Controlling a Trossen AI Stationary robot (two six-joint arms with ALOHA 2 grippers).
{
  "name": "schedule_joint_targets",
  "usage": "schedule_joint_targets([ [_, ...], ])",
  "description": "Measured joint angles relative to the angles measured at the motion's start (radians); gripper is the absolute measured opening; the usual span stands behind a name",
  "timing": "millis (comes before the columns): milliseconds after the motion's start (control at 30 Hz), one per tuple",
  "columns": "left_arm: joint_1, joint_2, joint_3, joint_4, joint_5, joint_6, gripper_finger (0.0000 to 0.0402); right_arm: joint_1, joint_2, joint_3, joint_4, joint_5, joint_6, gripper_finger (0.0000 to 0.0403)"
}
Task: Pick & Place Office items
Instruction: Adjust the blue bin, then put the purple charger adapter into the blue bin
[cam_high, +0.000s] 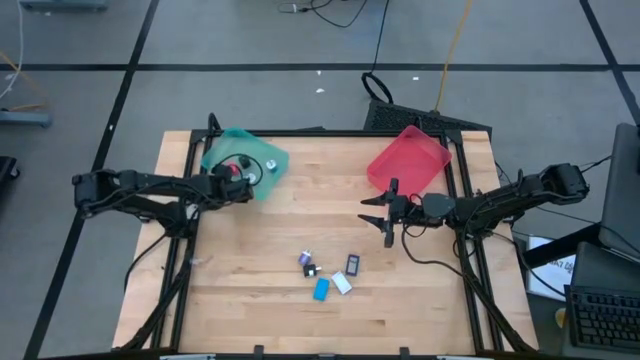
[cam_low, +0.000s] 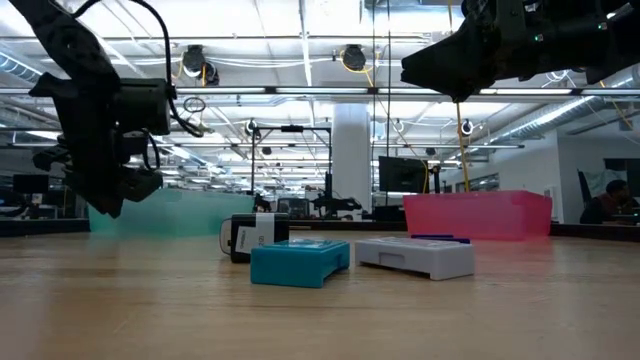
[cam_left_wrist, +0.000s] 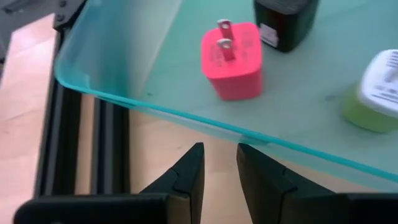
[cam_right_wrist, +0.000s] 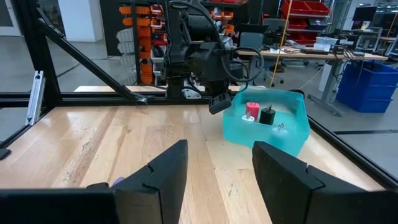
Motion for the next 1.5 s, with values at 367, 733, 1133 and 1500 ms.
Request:
schedule_joint_targets([
  [367, 0.053, -0.002, 0.0, -0.015, 0.014, 0.049, 0.0097, 0.0, 0.0, 0.0, -0.004, 0.0, 0.0, 0.0169],
  [733, -0.138, -0.097, 0.0, -0.038, 0.054, -0.067, 0.0097, 0.0, 0.0, 0.0, -0.023, 0.0, 0.003, 0.0169],
  [1133, -0.537, -0.208, 0.0, 0.291, 0.033, -0.059, 0.0097, 0.025, 0.0, 0.0, -0.075, -0.156, 0.172, 0.0169],
  [1500, -0.801, -0.013, 0.0, 1.209, 0.298, 0.238, 0.0097, 0.089, 0.0, 0.0, -0.05, -0.153, 0.182, 0.0169],
])
